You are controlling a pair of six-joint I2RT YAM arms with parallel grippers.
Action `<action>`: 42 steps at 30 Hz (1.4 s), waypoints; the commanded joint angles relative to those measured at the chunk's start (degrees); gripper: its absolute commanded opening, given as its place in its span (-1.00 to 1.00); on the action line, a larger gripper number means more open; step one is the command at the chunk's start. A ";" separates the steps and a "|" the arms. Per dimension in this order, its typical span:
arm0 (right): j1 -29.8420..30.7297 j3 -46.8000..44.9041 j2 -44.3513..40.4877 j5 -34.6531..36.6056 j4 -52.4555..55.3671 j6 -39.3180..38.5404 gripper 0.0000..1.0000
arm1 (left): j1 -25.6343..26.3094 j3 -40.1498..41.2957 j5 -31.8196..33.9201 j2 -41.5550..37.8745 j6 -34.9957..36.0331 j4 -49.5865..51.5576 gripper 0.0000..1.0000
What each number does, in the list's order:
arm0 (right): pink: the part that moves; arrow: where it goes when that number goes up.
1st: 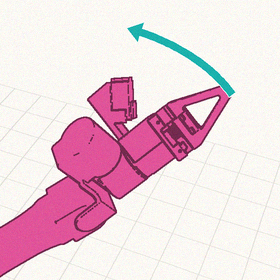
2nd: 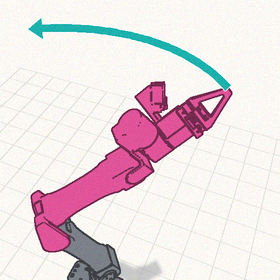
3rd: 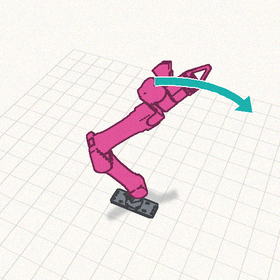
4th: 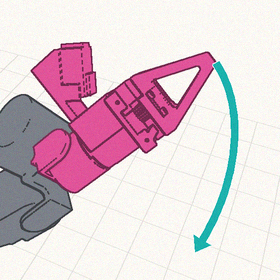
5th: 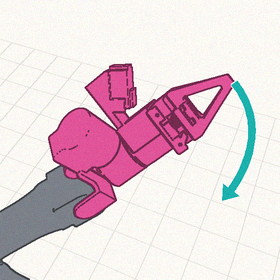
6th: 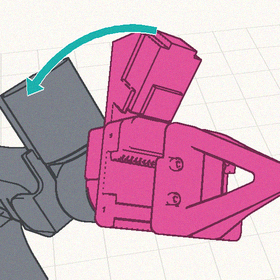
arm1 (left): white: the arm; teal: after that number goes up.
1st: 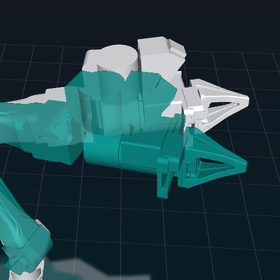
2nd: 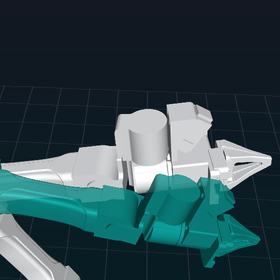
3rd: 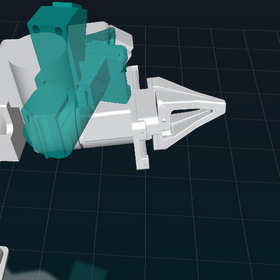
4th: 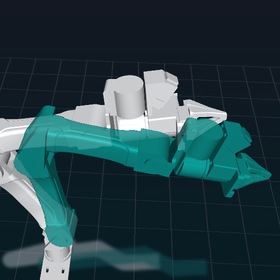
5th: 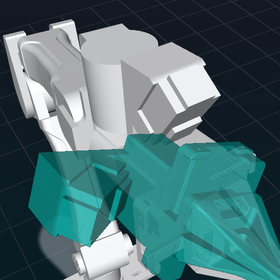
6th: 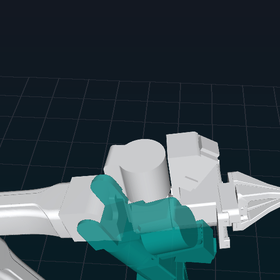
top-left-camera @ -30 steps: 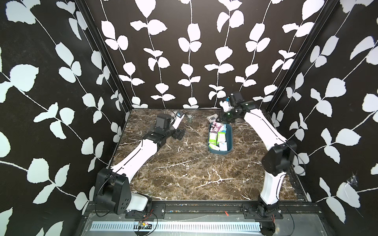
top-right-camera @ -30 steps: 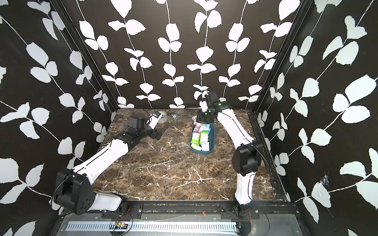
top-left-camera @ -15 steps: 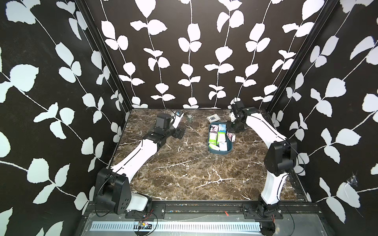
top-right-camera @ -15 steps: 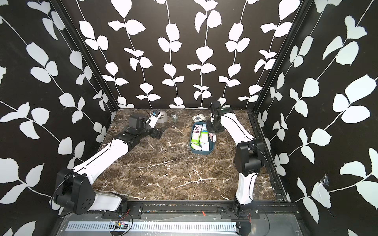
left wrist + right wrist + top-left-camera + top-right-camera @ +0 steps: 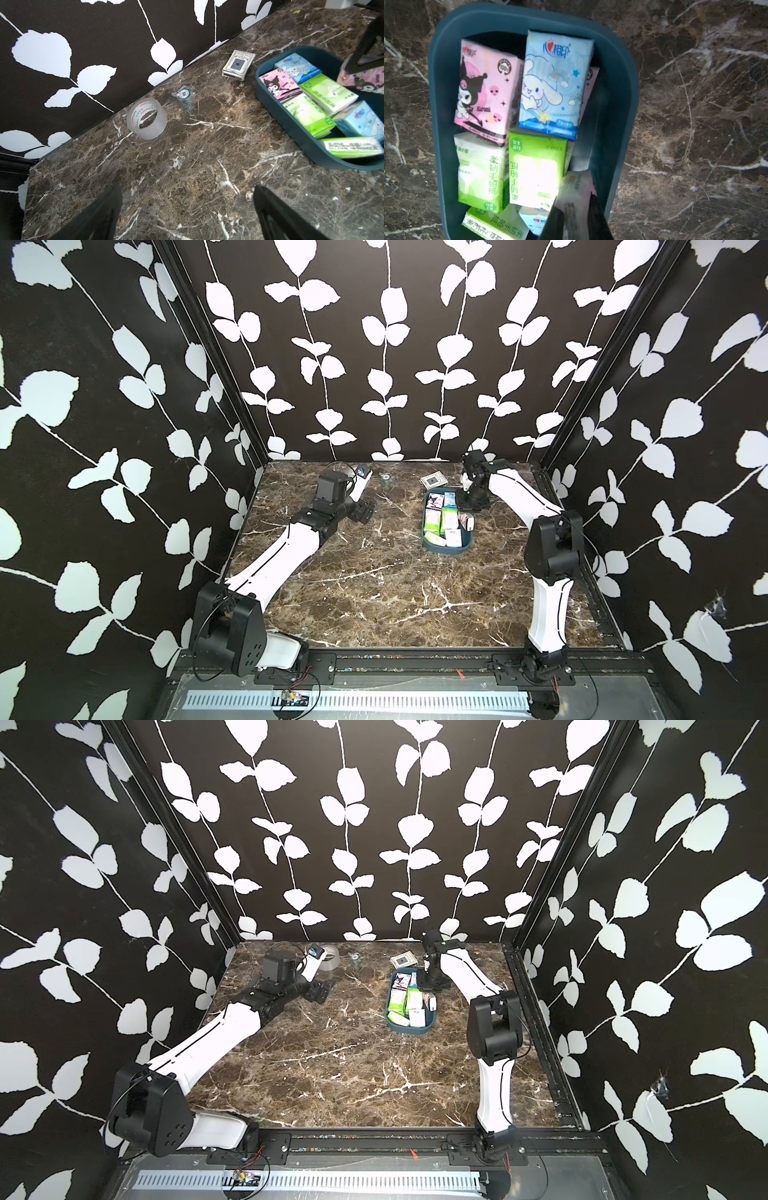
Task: Put the pocket tissues into the storage box
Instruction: Place the pocket tissues in the storage box, then reset both arms
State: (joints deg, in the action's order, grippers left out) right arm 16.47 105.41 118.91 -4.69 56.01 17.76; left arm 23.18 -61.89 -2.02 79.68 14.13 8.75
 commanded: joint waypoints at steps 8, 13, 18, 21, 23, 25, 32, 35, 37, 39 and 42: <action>-0.09 2.93 1.37 -0.65 -0.86 0.55 -0.51 | 0.18 0.22 1.23 -1.90 1.32 1.44 0.98; -0.05 0.49 0.03 -1.21 -1.81 0.93 -0.31 | 0.12 0.28 1.67 -1.76 1.16 1.26 0.98; -0.07 -0.50 -0.82 -1.48 -2.15 1.15 -0.30 | 0.13 0.02 1.56 -1.56 0.82 1.09 0.97; -0.07 -1.11 -1.43 -1.06 -2.18 1.21 -0.27 | 0.15 -0.03 1.64 -1.54 0.75 1.00 0.98; -0.06 -1.55 -2.36 -0.94 -2.31 0.88 -0.25 | 0.19 0.01 1.95 -1.54 0.60 0.90 0.97; -0.04 -2.53 -4.39 -0.78 -3.43 0.08 -0.23 | 0.12 0.31 3.16 -1.71 -0.10 0.43 0.98; -0.03 -21.73 -23.07 1.02 -26.58 -2.17 0.59 | -6.30 4.01 7.66 0.77 -11.10 -7.76 0.98; -0.03 -33.12 -32.51 4.48 -36.05 -4.44 0.99 | -11.43 7.48 8.22 1.10 -17.84 -13.55 0.98; -0.03 -39.21 -37.55 8.00 -40.77 -5.90 0.99 | -12.17 8.93 14.00 0.46 -17.97 -15.25 0.98; -0.25 -44.04 -41.49 12.32 -43.62 -6.90 0.99 | -12.35 9.26 19.06 -0.34 -17.57 -13.71 0.98; -1.95 -49.02 -44.40 17.54 -46.14 -7.04 0.99 | -12.37 10.96 24.27 -0.28 -14.92 -14.59 0.98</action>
State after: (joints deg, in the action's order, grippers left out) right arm 15.92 60.64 75.22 5.30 16.91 12.36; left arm 10.37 -52.25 14.92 80.97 -0.64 -2.68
